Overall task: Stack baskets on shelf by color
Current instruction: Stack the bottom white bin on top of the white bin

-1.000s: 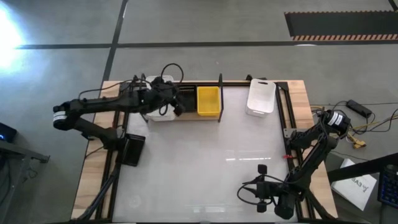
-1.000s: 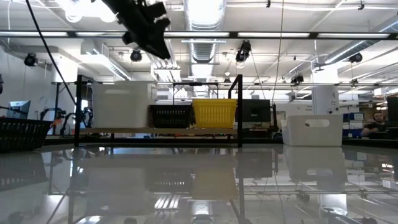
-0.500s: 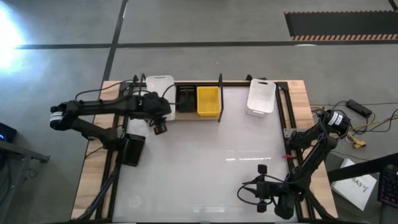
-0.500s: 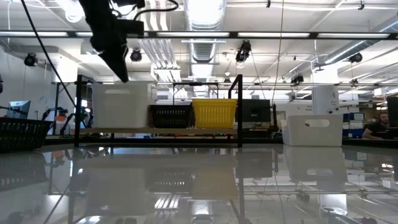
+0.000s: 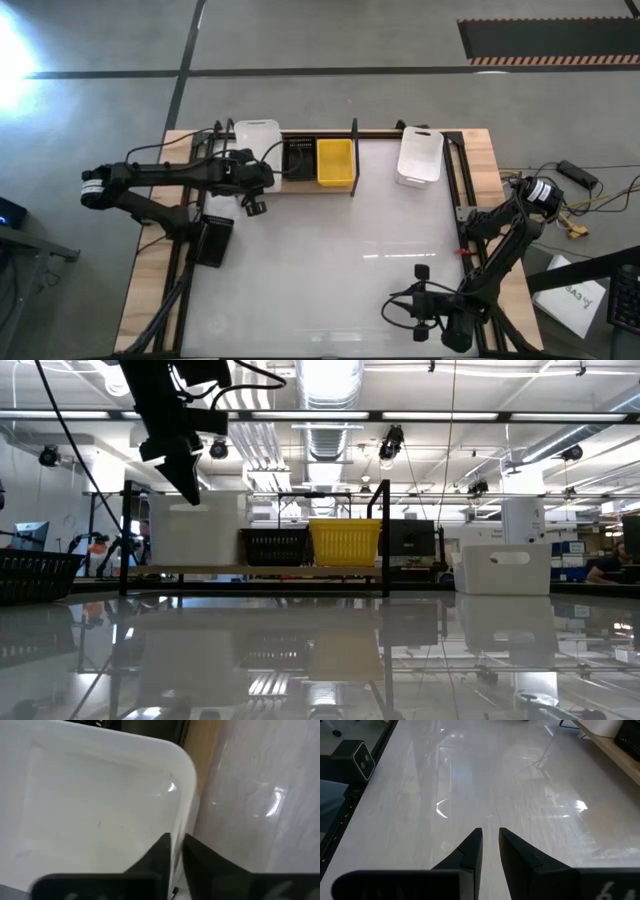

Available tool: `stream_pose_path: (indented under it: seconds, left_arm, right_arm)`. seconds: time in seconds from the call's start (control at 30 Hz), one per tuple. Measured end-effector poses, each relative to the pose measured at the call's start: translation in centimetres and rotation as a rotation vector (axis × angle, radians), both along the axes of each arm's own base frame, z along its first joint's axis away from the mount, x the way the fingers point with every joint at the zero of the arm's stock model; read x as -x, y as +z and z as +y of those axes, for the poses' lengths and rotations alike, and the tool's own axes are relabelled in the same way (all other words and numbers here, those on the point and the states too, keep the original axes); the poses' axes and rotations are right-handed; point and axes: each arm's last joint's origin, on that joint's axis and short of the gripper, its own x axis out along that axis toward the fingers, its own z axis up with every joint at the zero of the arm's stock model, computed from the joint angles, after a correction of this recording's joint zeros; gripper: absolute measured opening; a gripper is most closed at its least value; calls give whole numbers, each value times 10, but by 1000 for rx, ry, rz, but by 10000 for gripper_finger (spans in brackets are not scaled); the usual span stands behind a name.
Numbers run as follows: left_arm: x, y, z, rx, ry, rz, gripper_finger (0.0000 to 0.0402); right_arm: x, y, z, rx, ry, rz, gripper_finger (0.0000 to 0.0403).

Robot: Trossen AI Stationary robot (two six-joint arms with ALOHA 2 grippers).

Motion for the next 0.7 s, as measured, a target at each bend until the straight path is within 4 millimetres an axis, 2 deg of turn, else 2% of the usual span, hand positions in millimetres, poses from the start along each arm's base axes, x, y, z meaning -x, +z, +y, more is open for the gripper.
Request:
stream_pose_path:
  seconds: [0.07,0.5,0.6,0.7]
  left_arm:
    - [0,0,0,-3,-7,4,7]
    - [-2,39,-6,-37,-58,-112,2]
    - [-2,41,-7,-36,-68,-118,2]
    - [-2,34,-8,-16,-72,-102,2]
  right_arm:
    - [0,0,0,0,0,0,57]
    - [0,0,0,2,0,1,57]
    - [0,-1,-1,3,0,2,57]
    - [0,-1,-1,3,0,2,57]
